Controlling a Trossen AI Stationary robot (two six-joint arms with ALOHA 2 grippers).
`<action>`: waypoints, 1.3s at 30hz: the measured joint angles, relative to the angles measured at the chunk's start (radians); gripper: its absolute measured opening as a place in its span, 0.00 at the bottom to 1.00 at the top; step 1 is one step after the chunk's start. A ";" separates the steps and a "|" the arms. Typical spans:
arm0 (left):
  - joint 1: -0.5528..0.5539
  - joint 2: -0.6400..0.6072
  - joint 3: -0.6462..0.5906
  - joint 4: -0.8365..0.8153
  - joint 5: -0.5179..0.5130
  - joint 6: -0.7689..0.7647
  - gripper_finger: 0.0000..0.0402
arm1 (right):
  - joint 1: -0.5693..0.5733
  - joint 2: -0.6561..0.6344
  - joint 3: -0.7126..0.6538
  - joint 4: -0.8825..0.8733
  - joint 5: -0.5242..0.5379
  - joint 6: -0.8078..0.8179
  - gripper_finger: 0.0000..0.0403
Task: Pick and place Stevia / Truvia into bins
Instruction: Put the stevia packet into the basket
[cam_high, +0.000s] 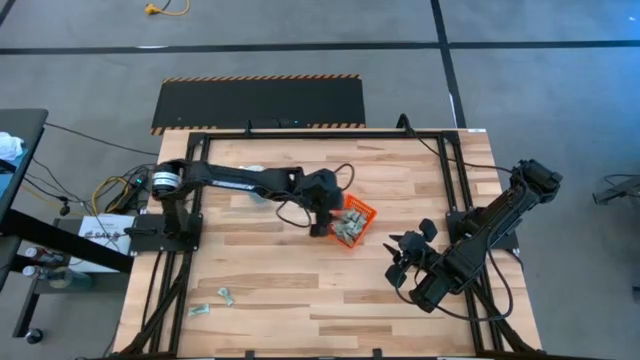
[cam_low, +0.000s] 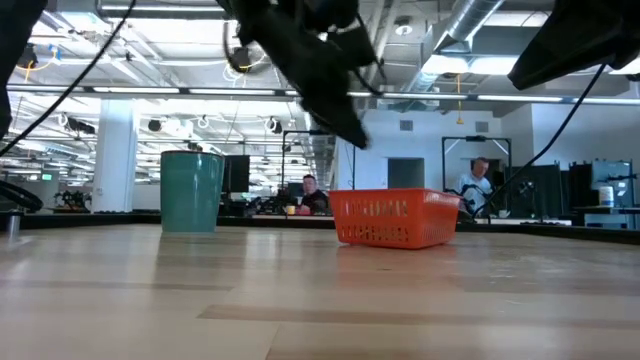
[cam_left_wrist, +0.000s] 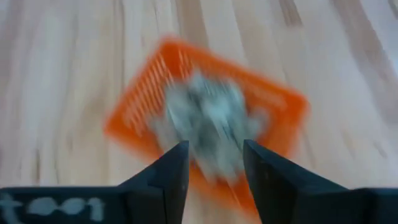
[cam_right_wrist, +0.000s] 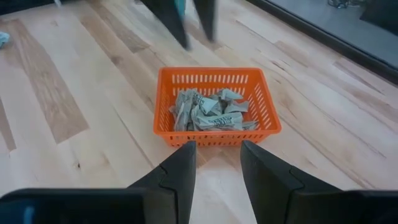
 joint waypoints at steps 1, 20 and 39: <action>-0.003 -0.026 0.000 -0.072 0.002 -0.017 0.35 | 0.000 0.000 0.000 0.000 0.000 -0.012 0.29; -0.471 -0.446 -0.276 -0.715 -0.047 -0.882 0.33 | 0.000 0.000 0.000 -0.014 0.000 -0.073 0.29; -0.715 -0.437 -0.551 -0.440 0.049 -0.922 0.33 | -0.003 0.000 0.000 -0.006 -0.031 -0.196 0.29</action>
